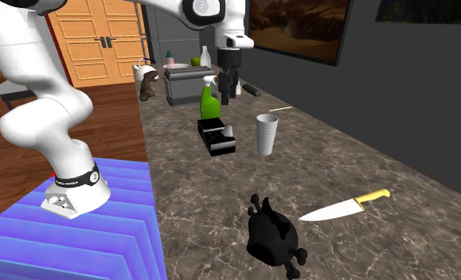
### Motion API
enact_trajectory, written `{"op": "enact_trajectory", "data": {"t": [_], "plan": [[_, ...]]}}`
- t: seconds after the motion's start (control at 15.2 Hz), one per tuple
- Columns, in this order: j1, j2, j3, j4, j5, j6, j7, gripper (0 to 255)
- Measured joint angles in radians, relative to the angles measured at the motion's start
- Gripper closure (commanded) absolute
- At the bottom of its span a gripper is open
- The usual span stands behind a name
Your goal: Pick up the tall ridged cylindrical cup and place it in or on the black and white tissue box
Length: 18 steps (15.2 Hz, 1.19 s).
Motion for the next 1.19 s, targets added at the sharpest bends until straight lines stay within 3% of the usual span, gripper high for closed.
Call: {"op": "enact_trajectory", "data": {"t": [0.46,0.92,1.19], "plan": [[0.058,0.29,0.039,0.264,-0.108,-0.009,0.157,0],[0.18,0.625,0.022,0.663,-0.215,-0.099,0.264,0],[0.202,0.689,0.013,0.722,-0.231,-0.097,0.277,0]]}}
